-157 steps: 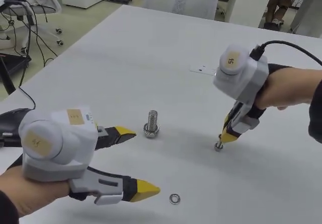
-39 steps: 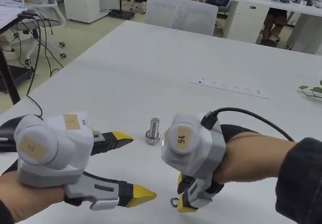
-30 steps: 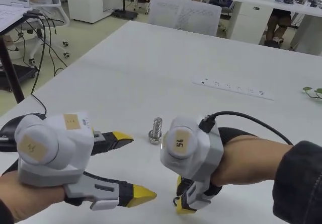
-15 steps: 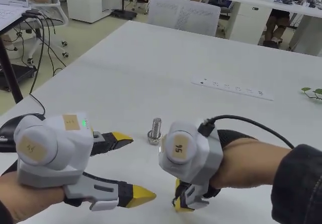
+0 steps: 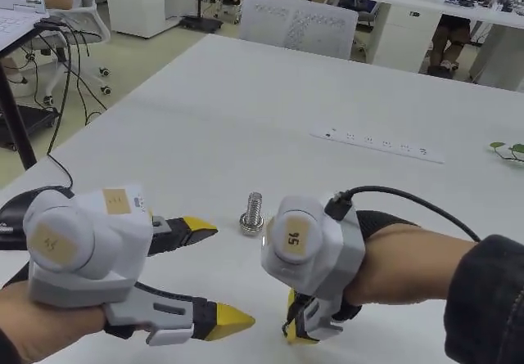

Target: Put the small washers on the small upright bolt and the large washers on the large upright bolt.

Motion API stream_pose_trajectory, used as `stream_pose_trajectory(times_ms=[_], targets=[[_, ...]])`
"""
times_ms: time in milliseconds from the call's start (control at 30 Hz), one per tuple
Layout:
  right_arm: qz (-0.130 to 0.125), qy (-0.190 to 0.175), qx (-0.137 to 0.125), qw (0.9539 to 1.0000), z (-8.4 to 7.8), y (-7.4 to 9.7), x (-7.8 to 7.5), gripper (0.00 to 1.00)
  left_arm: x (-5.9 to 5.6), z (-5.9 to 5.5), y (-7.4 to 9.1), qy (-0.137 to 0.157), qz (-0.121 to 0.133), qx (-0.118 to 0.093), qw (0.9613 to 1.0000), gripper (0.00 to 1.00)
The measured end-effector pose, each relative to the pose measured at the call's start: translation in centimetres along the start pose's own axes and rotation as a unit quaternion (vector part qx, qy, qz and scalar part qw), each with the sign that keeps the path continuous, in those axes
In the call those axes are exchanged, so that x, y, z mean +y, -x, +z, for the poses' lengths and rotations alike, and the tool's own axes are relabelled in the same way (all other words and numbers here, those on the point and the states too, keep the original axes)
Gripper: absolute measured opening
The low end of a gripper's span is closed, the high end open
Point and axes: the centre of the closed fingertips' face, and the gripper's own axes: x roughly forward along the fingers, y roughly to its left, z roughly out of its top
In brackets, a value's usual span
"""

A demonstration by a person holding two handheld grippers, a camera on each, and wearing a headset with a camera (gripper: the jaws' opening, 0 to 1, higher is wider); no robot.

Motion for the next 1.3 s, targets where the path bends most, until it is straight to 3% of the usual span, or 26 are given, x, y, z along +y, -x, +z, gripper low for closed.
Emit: stream_pose_trajectory(times_ms=[533, 1300], targets=[[-0.029, -0.049, -0.008, 0.9983, -3.1, 3.3, -2.6, 0.13, 0.0, 0.3, -0.7, -0.003, -0.007, -0.001, 1.0000, 0.69], [-0.068, -0.113, -0.011, 0.9912, -7.6, 7.5, -6.5, 0.13, 0.0, 0.1, -1.0, -0.002, -0.010, 0.002, 0.9999, 0.69]])
